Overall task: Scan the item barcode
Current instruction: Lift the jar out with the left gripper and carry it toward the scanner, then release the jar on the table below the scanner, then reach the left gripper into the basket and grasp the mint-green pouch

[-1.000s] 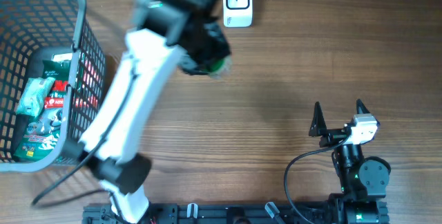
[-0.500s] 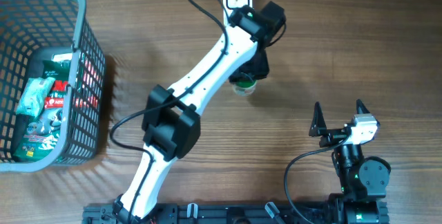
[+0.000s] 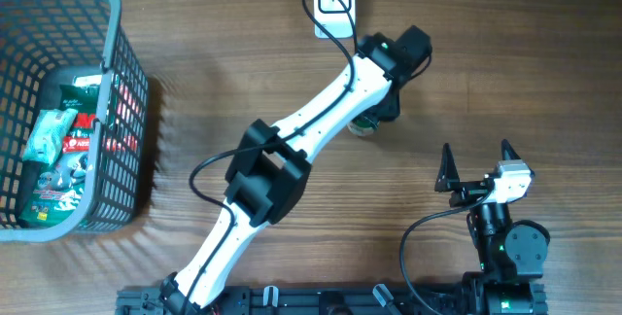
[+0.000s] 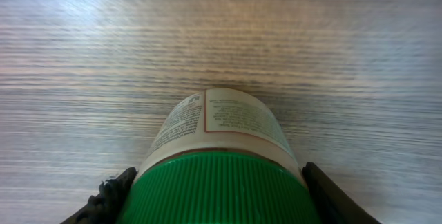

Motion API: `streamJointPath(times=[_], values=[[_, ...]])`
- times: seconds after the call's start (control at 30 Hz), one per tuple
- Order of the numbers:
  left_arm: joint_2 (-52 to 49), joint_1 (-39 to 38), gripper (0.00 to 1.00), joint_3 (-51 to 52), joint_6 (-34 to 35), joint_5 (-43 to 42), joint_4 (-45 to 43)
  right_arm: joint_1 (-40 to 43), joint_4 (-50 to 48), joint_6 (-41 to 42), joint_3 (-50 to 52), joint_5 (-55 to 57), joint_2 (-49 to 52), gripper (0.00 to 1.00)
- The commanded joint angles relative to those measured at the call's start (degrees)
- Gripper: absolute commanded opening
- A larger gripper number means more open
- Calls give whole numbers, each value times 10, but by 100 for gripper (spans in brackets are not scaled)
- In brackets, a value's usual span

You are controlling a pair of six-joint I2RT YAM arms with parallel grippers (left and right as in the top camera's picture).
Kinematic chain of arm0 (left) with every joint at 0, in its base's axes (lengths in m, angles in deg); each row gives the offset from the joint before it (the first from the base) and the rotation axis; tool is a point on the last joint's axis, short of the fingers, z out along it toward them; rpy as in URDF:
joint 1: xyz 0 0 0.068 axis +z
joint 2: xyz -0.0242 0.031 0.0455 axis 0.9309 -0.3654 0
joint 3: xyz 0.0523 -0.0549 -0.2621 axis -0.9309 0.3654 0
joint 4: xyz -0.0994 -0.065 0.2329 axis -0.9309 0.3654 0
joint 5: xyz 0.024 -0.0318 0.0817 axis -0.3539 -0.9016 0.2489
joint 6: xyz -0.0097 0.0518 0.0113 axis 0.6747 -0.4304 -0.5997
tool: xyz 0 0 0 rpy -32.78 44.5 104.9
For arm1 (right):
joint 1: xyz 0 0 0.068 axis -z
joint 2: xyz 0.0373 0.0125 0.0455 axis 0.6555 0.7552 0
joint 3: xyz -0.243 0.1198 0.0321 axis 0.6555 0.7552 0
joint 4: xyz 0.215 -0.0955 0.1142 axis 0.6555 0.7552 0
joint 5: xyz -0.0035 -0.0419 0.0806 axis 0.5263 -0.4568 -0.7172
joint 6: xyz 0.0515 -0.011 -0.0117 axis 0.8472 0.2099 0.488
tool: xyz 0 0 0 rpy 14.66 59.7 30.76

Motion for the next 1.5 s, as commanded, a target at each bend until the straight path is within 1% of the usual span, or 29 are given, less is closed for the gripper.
streamJointPath(times=[0.0,0.03,0.1,0.13,0.2,0.23,0.37,0.43,0.53,0.63,0.7,0.77,0.8,0.83,0.87,0.97,1.1,1.17,1.23,1.33,1.4,1.43,1.47], values=[[-9,-7,50,-7,-9,14,-3,3,-2,9,0,8,-1,100],[-9,-7,52,-7,-9,14,-3,3,-2,9,0,8,-1,100],[-9,-7,65,-7,-9,14,2,3,-2,9,0,8,-1,100],[-9,-7,68,-7,-9,14,4,3,-2,9,0,8,-1,100],[-7,-7,82,-8,-9,14,4,3,-2,9,0,8,-1,100],[-2,-6,100,-8,-11,14,5,3,-2,9,0,8,-1,100],[49,-2,100,-43,-34,15,33,3,-2,9,0,8,-1,100],[96,3,100,-87,-42,53,58,3,-2,9,0,8,-1,100],[156,21,100,-124,-30,114,92,3,-2,9,0,8,-1,100],[225,52,100,-136,45,190,131,3,-2,9,0,8,-1,100],[282,94,100,-136,163,255,180,3,-2,9,0,8,-1,100],[329,148,100,-135,272,290,222,3,-2,9,0,8,-1,100],[351,186,100,-134,281,288,221,3,-2,9,0,8,-1,100],[377,256,100,-134,314,284,221,3,-2,9,0,8,-1,100],[389,330,100,-134,332,279,221,3,-2,9,0,8,-1,100],[390,458,100,-131,341,241,222,3,-2,9,0,8,-1,100],[377,631,100,-95,369,120,222,3,-2,9,0,8,-1,100],[367,698,100,-61,369,66,222,3,-2,9,0,8,-1,100],[358,737,100,-23,369,59,222,3,-2,9,0,8,-1,100],[349,765,100,53,369,69,213,3,-2,9,0,8,-1,100],[348,768,100,121,367,93,173,3,-2,9,0,8,-1,100],[348,768,100,162,353,105,134,3,-2,9,0,8,-1,100],[348,768,100,204,315,112,85,3,-2,9,0,8,-1,100]])
